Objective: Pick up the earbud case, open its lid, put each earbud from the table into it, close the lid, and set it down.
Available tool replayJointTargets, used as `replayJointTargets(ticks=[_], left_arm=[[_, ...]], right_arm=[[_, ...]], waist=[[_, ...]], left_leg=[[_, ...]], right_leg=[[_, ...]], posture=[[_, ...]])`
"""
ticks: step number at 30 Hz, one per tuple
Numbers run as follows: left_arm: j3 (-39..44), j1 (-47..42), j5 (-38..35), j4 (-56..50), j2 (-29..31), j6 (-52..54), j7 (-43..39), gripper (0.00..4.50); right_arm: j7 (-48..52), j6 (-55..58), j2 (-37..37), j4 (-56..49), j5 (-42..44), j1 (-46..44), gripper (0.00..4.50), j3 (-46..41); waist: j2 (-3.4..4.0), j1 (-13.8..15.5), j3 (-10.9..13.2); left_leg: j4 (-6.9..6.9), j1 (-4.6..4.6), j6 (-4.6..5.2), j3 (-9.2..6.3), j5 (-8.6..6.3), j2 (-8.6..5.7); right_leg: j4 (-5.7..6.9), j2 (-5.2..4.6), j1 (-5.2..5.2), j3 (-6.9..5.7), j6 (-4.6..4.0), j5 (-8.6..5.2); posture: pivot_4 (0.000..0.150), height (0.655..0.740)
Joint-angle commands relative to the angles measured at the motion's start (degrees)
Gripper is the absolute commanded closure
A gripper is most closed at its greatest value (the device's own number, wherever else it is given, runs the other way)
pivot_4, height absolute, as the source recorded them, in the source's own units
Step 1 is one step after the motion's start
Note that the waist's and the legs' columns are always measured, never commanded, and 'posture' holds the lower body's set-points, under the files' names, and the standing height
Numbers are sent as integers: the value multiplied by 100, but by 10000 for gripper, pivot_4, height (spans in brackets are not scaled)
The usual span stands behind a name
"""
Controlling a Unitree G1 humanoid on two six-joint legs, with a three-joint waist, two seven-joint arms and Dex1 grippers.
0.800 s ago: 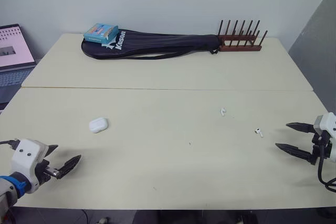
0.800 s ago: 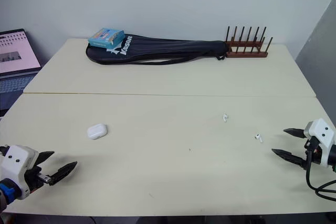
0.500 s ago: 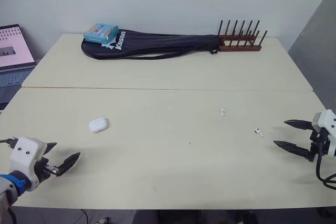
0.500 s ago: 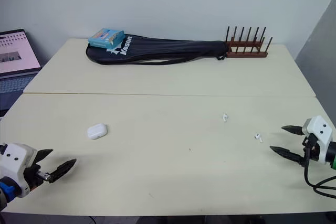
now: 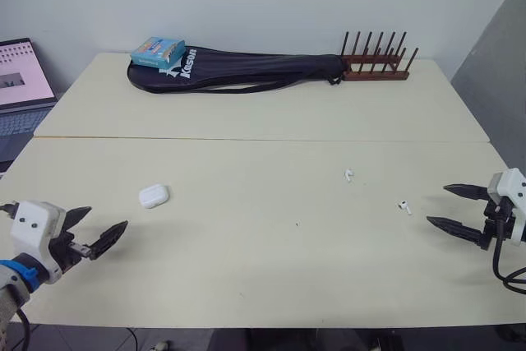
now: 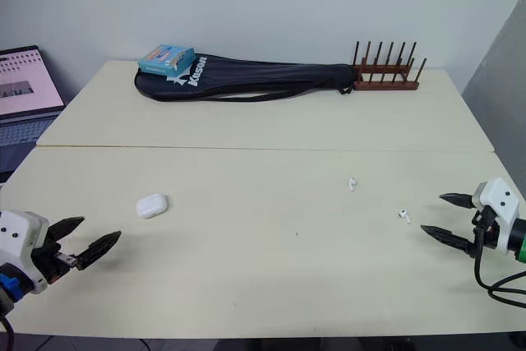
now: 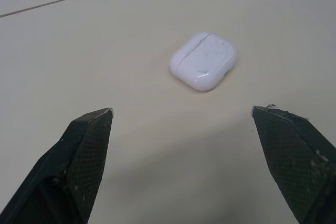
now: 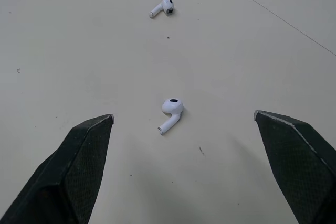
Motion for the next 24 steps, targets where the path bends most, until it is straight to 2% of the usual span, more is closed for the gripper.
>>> replayJointTargets(ticks=[1, 24], left_arm=[[114, -47, -103, -170, 27, 6, -60, 420], [-42, -325, -56, -76, 38, -17, -265, 420]], right_arm=[[-17, 28, -3, -136, 106, 57, 0, -172], [-98, 209, -30, -403, 258, 214, 0, -302]], waist=[[0, 0, 0], [0, 2, 0]], left_leg=[[0, 0, 0, 0, 0, 0], [2, 1, 0, 0, 0, 0]], right_leg=[[0, 0, 0, 0, 0, 0], [3, 1, 0, 0, 0, 0]], posture=[[1500, 7274], [1500, 7274]])
